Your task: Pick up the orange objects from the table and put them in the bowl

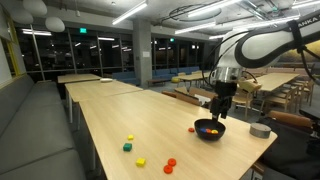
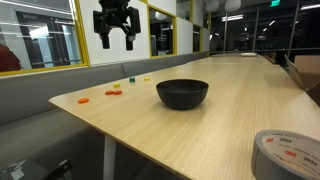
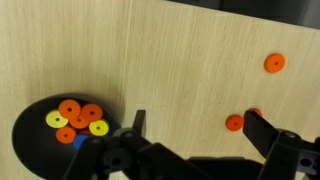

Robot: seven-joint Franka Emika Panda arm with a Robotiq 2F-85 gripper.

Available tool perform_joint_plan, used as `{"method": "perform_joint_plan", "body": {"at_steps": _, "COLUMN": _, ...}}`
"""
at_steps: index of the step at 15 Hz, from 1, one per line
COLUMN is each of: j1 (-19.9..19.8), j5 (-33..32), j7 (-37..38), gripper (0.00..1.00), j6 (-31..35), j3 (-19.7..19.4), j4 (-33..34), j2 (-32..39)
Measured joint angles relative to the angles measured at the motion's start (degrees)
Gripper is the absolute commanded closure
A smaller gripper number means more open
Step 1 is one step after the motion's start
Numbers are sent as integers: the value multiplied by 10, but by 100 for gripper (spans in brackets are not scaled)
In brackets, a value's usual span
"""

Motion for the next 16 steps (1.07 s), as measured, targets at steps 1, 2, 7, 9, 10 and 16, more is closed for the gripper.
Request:
{"method": "perform_joint_plan", "body": {"at_steps": 1, "j1": 7, "j5": 8, "j7": 0, "gripper": 0, "j6": 16, "j3": 4, "j4": 2, "j2": 7}}
{"method": "perform_joint_plan", "body": {"at_steps": 2, "j1": 16, "j5": 16, "j7": 1, "gripper": 0, "j6": 32, "j3": 9, "j4": 4, "j2": 19}}
{"method": "perform_joint_plan", "body": {"at_steps": 7, "j1": 52, "j5": 24, "j7": 12, "gripper": 0, "j6": 83, "j3": 56, "j4": 23, "j2": 118}}
{"method": "perform_joint_plan", "body": {"at_steps": 9, "j1": 65, "j5": 24, "j7": 19, "gripper": 0, "j6": 91, "j3": 80, "j4": 35, "j2": 166}}
{"method": "perform_joint_plan", "body": {"at_steps": 10, "j1": 71, "j5": 23, "j7": 23, "gripper": 0, "j6": 96, "j3": 90, "j4": 40, "j2": 188}}
{"method": "perform_joint_plan", "body": {"at_steps": 16, "j1": 99, "j5": 24, "j7": 37, "gripper": 0, "j6": 117, "j3": 122, "j4": 71, "j2": 265}}
